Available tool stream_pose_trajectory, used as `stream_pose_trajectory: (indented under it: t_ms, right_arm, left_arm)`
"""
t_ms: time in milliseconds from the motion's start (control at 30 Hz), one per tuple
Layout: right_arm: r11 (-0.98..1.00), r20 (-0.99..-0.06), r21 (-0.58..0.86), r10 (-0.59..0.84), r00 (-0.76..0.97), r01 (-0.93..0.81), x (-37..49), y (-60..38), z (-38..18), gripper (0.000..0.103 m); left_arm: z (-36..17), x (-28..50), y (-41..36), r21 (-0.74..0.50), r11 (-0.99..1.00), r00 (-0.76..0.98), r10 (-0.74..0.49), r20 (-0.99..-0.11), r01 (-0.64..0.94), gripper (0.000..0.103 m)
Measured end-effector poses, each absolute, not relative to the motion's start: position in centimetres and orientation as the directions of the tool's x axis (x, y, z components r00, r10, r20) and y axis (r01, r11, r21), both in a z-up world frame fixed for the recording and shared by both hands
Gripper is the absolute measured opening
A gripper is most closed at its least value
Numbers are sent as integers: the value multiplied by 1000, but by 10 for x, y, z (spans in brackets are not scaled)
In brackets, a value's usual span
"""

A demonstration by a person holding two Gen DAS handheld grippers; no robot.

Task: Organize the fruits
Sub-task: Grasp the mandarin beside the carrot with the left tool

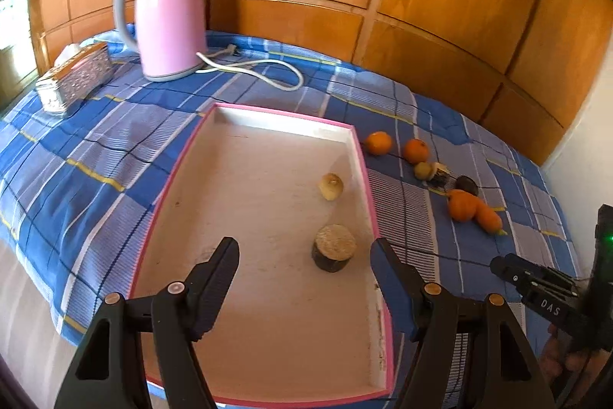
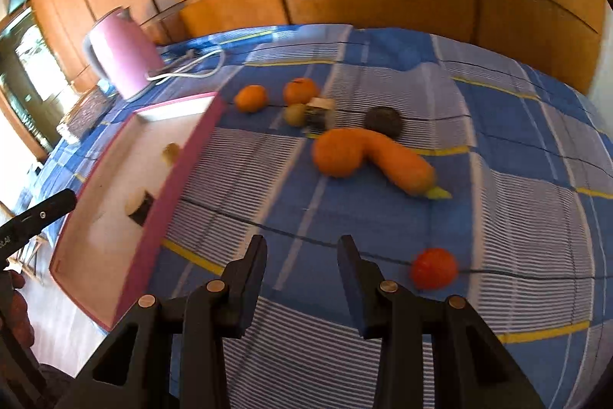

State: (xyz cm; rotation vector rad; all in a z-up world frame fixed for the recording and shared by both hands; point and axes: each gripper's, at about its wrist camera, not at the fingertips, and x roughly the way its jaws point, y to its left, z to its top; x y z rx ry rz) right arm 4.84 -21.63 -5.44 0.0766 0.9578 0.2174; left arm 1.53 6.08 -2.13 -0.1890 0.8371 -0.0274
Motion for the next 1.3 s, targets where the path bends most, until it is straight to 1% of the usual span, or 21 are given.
stream_pose_trajectory:
  t_ms: [200,433,633,733,967,1067,1100,1200,1300]
  right_arm:
    - [981,-807,144,193,558,-131,51,-236,-54,38]
    - [985,-808,74,150,569,-154,61,-247,-51,38]
    - [967,-825,-58,93,558,-248,89,-244,-51,38]
    - [948,-842,-102,79,534,-301,105,-241,-56,38]
    - [896,-872,-208,12,489,-393,132,-233,-76,38]
    - [885,-881,-220,2,474,-412,136,-233,-85,38]
    - [882,-883,-222,0,469,-416,137,-232,-87,35]
    - [878,-878,-231,-2,479,-419,134,-232,-88,35]
    - [889,-884,-197,21,466,-414,135,-236,-87,35]
  left_arm:
    - [-23,20,40,-181,983,651,-159,-742,35,71]
    - [-25,24,22,-180,977,628,-212,-749,115,71]
    - [-25,32,8,-189,964,597,-266,-757,189,71]
    - [-25,38,3,-212,952,573,-302,-762,219,71]
    - [-24,54,-10,-186,943,553,-314,-772,277,71]
    - [-26,63,-14,-171,940,542,-312,-781,295,71]
    - [-26,68,-15,-167,938,537,-312,-784,302,71]
    - [-25,81,-19,-170,930,516,-325,-793,325,63]
    - [-21,101,-24,-157,927,512,-323,-796,341,56]
